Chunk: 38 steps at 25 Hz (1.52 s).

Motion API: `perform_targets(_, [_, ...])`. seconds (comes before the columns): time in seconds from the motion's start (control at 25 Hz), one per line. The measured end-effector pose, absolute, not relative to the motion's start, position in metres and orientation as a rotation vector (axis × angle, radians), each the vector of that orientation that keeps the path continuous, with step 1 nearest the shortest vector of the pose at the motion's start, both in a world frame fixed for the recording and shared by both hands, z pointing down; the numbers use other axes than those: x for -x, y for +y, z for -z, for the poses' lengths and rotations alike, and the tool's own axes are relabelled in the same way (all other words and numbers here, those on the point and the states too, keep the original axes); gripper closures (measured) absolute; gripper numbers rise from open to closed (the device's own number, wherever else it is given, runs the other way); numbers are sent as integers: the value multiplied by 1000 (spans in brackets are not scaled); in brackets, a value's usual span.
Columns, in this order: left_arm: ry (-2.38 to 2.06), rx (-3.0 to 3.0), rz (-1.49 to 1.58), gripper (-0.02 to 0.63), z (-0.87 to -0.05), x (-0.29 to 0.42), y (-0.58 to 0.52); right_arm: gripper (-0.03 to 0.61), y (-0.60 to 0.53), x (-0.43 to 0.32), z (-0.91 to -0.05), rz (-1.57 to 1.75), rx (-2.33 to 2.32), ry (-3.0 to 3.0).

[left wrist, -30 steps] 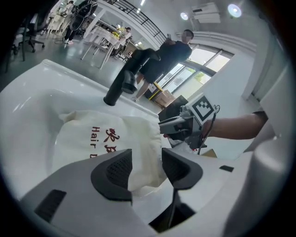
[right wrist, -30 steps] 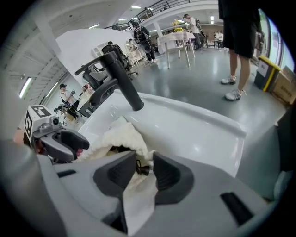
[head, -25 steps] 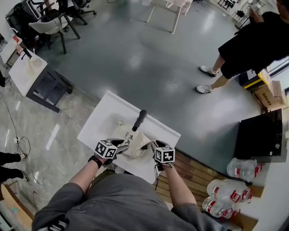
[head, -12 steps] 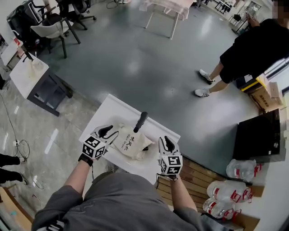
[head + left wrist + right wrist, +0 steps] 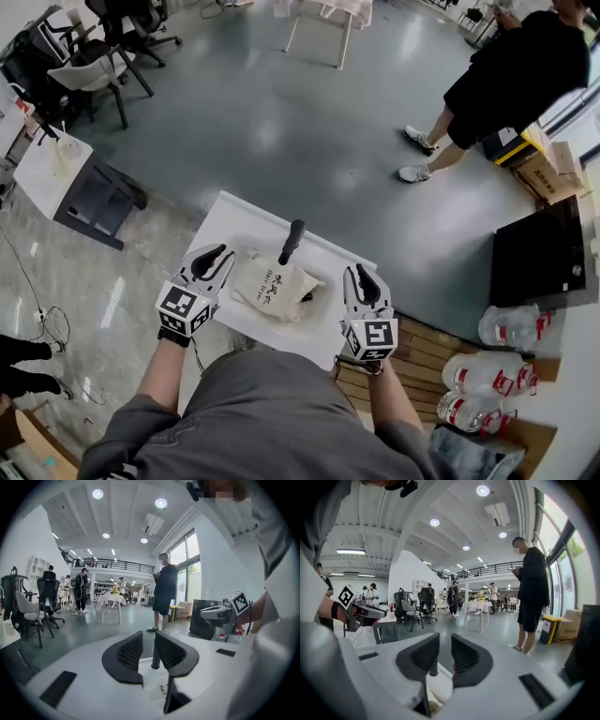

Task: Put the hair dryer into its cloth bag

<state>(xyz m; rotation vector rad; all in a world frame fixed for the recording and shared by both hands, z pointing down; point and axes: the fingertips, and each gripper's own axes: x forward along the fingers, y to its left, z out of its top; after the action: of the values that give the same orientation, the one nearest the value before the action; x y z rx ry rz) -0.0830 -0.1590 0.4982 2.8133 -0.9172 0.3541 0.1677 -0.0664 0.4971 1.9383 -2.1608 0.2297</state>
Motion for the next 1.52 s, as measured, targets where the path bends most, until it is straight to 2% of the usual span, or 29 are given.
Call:
perform_targets(0.12, [-948,-2821,-334,535,-491,88,-160,503,-64,-169,-489,-214,-1965,-2160])
perform_targets(0.24, [-976,-2825,-327,586,-487,92,-160,517,-62,-170,-483,-196,-1977,-2157])
perform_targets(0.36, [-996,-2826,-321,609,-487,95,-158,571,-59,-172,-481,-183,-1999,-2138])
perform_targets(1.52, [-979,-2836,-342,612,-489,85,-151,580,-54,-173,-481,-194,-1985,-2154])
